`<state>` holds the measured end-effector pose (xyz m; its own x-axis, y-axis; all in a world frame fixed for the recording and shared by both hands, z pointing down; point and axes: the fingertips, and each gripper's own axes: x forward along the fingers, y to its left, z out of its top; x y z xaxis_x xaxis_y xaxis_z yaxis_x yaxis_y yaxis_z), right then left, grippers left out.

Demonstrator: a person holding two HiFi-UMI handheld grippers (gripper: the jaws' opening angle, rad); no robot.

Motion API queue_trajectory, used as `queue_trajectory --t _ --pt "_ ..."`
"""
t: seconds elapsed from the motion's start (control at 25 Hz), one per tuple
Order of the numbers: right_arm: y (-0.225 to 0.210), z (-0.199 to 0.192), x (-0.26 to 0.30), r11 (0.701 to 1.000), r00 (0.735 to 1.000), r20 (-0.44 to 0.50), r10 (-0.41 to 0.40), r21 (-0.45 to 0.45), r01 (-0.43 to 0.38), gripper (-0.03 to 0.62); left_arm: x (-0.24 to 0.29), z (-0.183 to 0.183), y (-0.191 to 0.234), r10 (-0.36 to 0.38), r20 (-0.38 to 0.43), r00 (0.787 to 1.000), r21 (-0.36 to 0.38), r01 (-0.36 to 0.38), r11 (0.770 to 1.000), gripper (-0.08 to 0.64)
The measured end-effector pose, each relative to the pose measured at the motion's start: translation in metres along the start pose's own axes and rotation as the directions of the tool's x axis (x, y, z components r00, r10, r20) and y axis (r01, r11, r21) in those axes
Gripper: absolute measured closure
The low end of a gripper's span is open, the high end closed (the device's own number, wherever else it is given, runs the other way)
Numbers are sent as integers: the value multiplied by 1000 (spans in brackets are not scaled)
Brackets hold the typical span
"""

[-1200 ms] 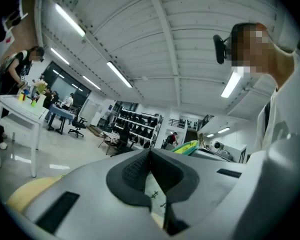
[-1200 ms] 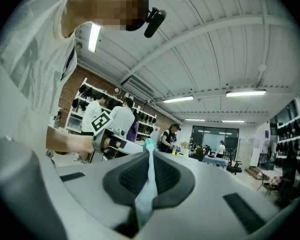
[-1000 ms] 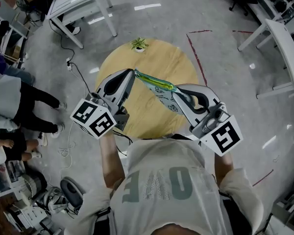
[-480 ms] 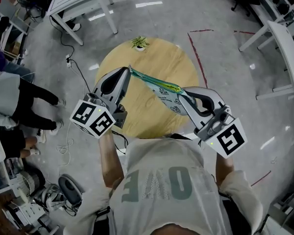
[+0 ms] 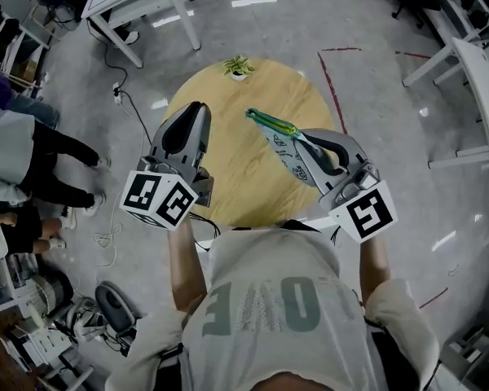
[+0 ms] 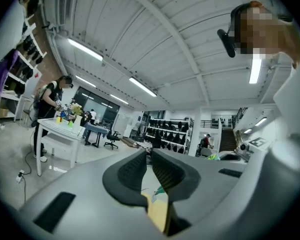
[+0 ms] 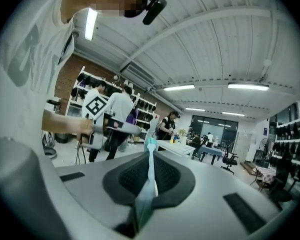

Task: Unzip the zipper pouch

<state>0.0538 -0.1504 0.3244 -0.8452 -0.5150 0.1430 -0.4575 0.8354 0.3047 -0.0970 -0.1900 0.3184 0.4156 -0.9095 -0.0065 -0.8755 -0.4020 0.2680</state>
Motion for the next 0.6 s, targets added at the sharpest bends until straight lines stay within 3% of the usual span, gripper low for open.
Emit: queue_trajectory --t 0.12,0.36,0.6 --pt "-6 -33 16 998 991 -132 10 -65 -18 560 -8 1 5 55 32 998 -2 -55 998 531" --pt "-18 -82 61 988 964 -265 -4 -149 -37 560 -21 3 0 58 45 997 57 -60 997 532" --pt "-23 -121 95 943 919 -393 -41 -320 -94 560 -41 7 -8 91 53 994 107 -97 990 532"
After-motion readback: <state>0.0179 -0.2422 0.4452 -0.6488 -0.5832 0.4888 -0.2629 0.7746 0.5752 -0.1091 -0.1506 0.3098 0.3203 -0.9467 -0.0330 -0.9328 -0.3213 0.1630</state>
